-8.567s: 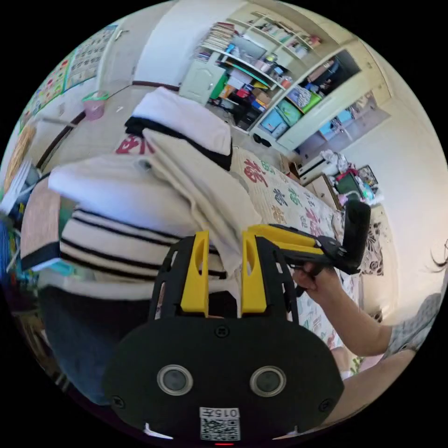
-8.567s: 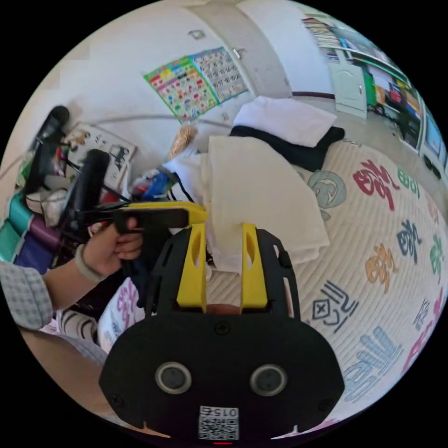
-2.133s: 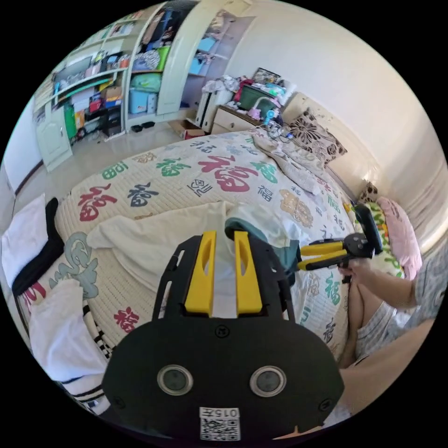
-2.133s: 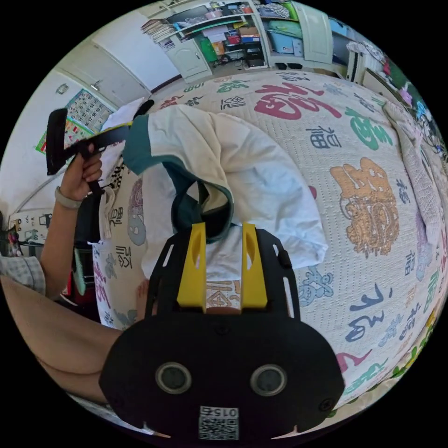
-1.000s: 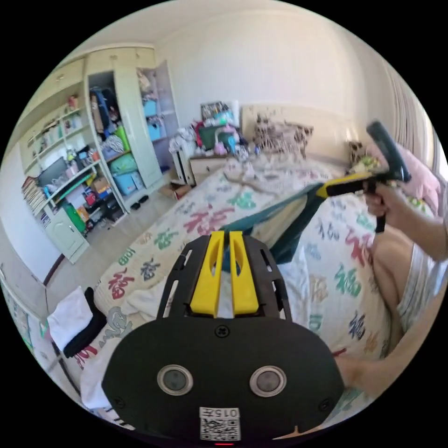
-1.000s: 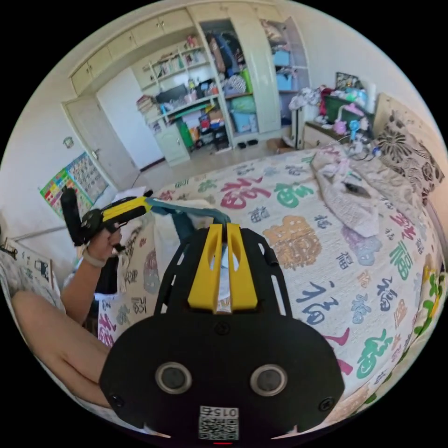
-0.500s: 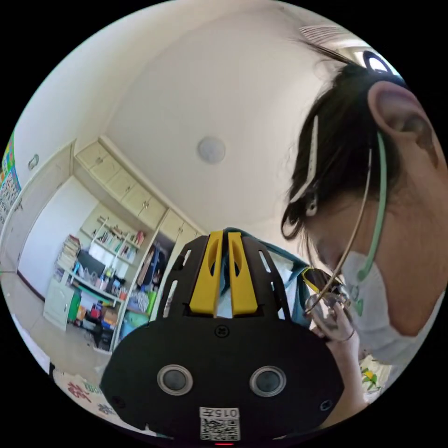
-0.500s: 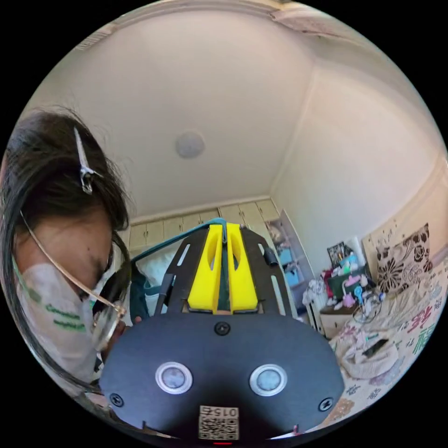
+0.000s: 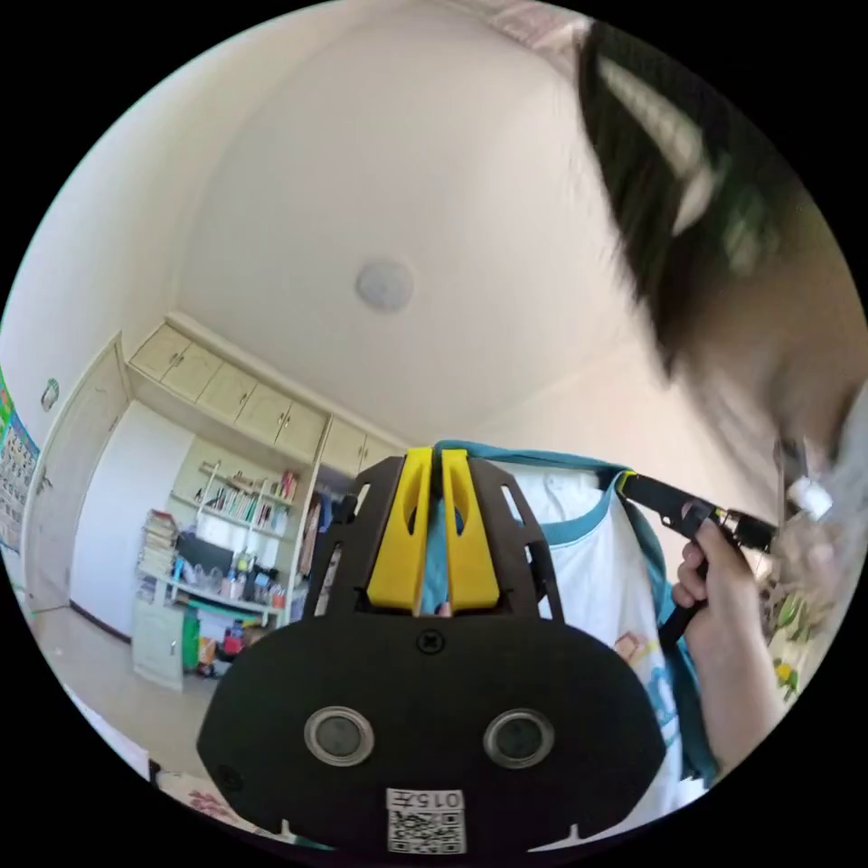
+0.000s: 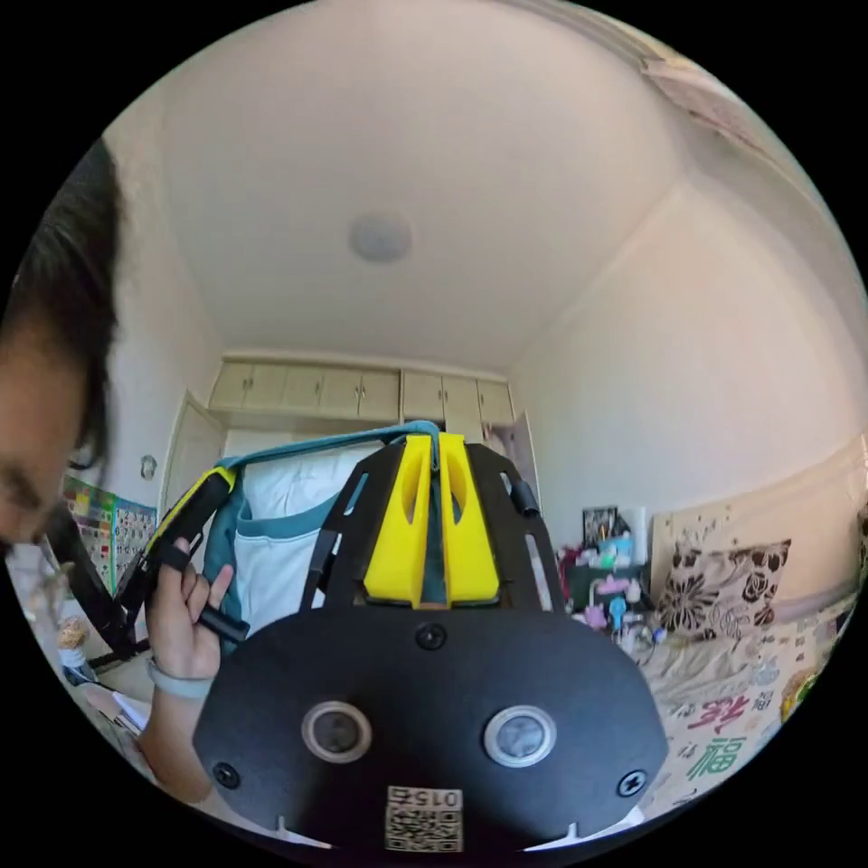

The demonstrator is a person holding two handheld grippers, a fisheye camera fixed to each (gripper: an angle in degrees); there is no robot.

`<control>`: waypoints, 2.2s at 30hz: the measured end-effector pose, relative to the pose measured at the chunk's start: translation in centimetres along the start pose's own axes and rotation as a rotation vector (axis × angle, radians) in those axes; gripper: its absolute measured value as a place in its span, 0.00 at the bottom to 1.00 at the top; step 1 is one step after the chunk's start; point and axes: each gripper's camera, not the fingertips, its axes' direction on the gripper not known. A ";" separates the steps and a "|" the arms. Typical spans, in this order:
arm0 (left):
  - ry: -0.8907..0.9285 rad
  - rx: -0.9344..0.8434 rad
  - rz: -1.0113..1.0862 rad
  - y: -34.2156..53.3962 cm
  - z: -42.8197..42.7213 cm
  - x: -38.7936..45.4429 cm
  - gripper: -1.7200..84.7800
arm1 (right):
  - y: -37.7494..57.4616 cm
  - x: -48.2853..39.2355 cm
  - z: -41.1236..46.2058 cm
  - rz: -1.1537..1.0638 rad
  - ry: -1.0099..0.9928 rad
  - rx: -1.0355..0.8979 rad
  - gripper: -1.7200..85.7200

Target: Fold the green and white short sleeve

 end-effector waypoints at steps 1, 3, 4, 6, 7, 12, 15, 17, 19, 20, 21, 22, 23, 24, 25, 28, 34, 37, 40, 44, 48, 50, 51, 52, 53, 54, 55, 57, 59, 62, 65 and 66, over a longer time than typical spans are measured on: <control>-0.027 -0.116 0.036 2.8 3.8 -0.5 0.04 | 1.2 1.6 4.1 0.027 0.011 -0.143 0.03; -0.080 -0.296 0.077 8.6 10.1 -1.9 0.05 | 4.3 4.4 11.2 0.061 0.004 -0.373 0.04; -0.094 -0.418 0.083 13.8 14.4 -3.6 0.07 | 7.3 6.5 16.3 0.087 -0.021 -0.543 0.06; -0.060 -0.702 0.051 22.1 19.9 -6.7 0.10 | 12.9 9.7 22.2 0.154 -0.038 -0.863 0.08; -0.033 -0.870 -0.010 26.1 21.1 -8.8 0.11 | 15.8 11.4 23.7 0.187 -0.025 -1.022 0.09; 0.074 -1.011 -0.008 30.9 9.5 -13.8 0.13 | 21.8 14.8 16.6 0.053 -0.155 -1.145 0.11; 0.022 -1.320 0.011 35.2 0.1 -17.2 0.14 | 25.9 18.8 11.3 0.138 -0.059 -1.389 0.13; -0.008 -1.564 -0.040 38.2 -4.5 -19.0 0.15 | 28.2 20.9 9.1 0.217 -0.026 -1.572 0.16; -0.008 -1.761 -0.215 40.7 -8.4 -20.7 0.16 | 30.6 22.8 8.0 0.282 0.015 -1.762 0.17; -0.009 -1.781 -0.252 41.1 -8.8 -20.9 0.16 | 31.1 23.2 8.1 0.316 -0.004 -1.796 0.17; -0.008 -1.803 -0.296 41.7 -9.0 -21.2 0.15 | 32.0 23.9 8.8 0.403 -0.072 -1.843 0.16; -0.018 -1.802 -0.323 42.2 -8.7 -21.5 0.15 | 32.9 24.5 9.8 0.465 -0.116 -1.889 0.13; -0.032 -1.805 -0.323 42.4 -8.3 -21.7 0.14 | 33.5 24.6 10.4 0.478 -0.139 -1.915 0.11; -0.058 -1.836 -0.288 42.7 -7.4 -21.9 0.13 | 34.3 24.9 11.6 0.484 -0.170 -1.963 0.06; -0.046 -1.869 -0.236 42.6 -6.4 -22.1 0.11 | 35.1 25.1 12.7 0.478 -0.180 -2.027 0.03; 0.085 -1.911 -0.285 41.6 -4.5 -23.9 0.04 | 33.6 25.4 14.9 0.362 -0.175 -2.061 0.01; 0.188 -1.949 -0.277 36.8 -3.0 -26.8 0.03 | 28.1 27.5 16.5 0.379 -0.158 -2.026 0.01; 0.185 -1.991 -0.228 37.3 -3.0 -27.1 0.06 | 28.3 27.9 17.4 0.346 -0.135 -2.079 0.02; 0.186 -2.063 -0.239 38.2 -2.5 -28.5 0.10 | 27.2 29.1 19.6 0.294 -0.028 -2.063 0.08; 0.133 -1.945 -0.359 34.0 1.1 -33.7 0.14 | 22.9 31.2 24.1 0.404 -0.014 -1.800 0.13; 0.058 -1.675 -0.488 33.3 8.2 -39.2 0.16 | 24.0 32.3 31.2 0.507 -0.149 -1.656 0.17; 0.026 -1.641 -0.580 36.0 10.9 -40.5 0.16 | 26.2 33.0 33.7 0.588 -0.119 -1.655 0.17; 0.032 -1.622 -0.667 38.2 12.4 -41.2 0.16 | 27.7 33.6 35.0 0.689 -0.141 -1.674 0.17; 0.031 -1.604 -0.754 40.2 13.7 -41.9 0.15 | 28.8 33.8 36.2 0.760 -0.164 -1.682 0.16; 0.036 -1.598 -0.783 41.1 14.3 -42.1 0.15 | 29.2 33.7 36.7 0.771 -0.169 -1.685 0.15; 0.043 -1.614 -0.801 42.6 15.6 -42.2 0.14 | 29.6 33.3 37.7 0.752 -0.175 -1.701 0.11; 0.043 -1.656 -0.785 43.9 16.9 -42.1 0.11 | 29.9 32.7 38.6 0.707 -0.192 -1.730 0.07; 0.085 -1.678 -0.772 44.5 18.3 -42.2 0.06 | 30.2 32.1 39.7 0.646 -0.198 -1.799 0.02; 0.100 -1.663 -0.726 43.6 19.4 -43.2 0.03 | 29.6 32.5 40.5 0.617 -0.225 -1.815 0.01; 0.093 -1.608 -0.629 40.2 21.4 -46.5 0.02 | 26.1 35.1 41.9 0.594 -0.176 -1.713 0.01; 0.025 -1.569 -0.492 37.4 24.1 -50.3 0.02 | 22.7 37.8 44.6 0.443 -0.047 -1.664 0.01; -0.002 -1.571 -0.451 37.1 25.3 -51.5 0.02 | 22.2 38.3 45.8 0.422 -0.027 -1.679 0.01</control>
